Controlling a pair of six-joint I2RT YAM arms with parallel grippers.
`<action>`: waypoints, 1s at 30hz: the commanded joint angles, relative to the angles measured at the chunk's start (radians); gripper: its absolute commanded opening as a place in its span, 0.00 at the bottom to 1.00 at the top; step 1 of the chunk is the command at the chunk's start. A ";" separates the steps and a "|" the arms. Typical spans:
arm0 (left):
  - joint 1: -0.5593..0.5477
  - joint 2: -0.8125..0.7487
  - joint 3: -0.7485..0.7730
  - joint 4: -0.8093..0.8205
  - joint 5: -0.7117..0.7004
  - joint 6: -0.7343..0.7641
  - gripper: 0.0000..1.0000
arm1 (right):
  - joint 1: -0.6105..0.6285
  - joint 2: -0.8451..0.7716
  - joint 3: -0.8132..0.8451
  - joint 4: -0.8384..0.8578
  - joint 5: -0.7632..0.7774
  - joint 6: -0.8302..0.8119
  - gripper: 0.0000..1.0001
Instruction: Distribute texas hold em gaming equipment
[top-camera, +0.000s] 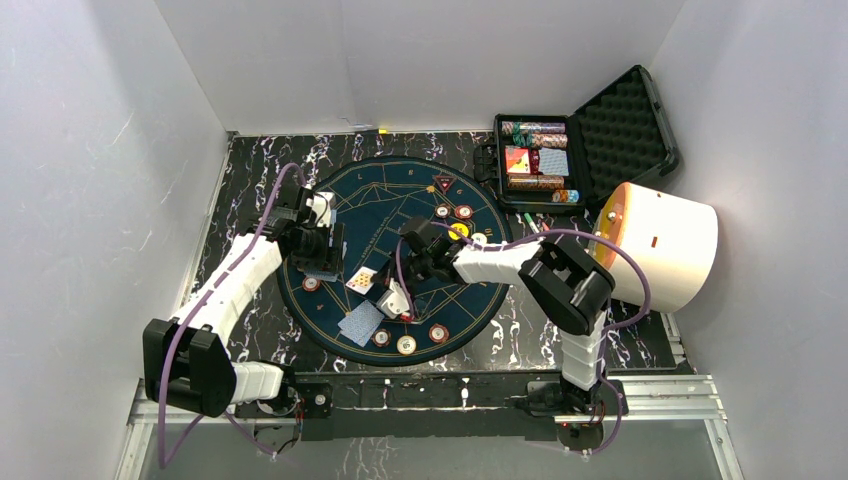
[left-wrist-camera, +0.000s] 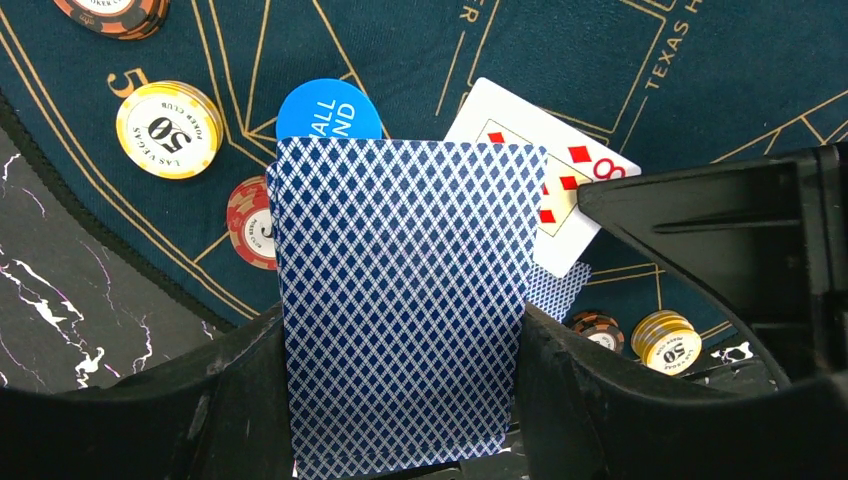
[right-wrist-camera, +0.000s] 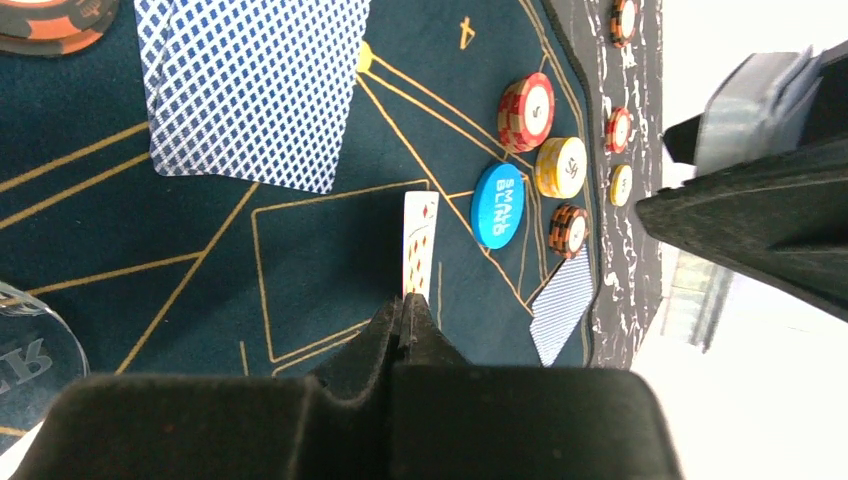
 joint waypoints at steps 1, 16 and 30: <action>0.011 -0.019 0.024 0.002 0.028 0.005 0.00 | 0.001 0.023 0.011 -0.003 -0.044 -0.061 0.00; 0.013 -0.029 0.030 0.002 0.038 0.008 0.00 | 0.001 0.035 -0.016 -0.011 -0.031 -0.054 0.04; 0.013 -0.036 0.023 0.003 0.047 0.007 0.00 | 0.000 0.036 -0.022 -0.020 -0.019 -0.030 0.25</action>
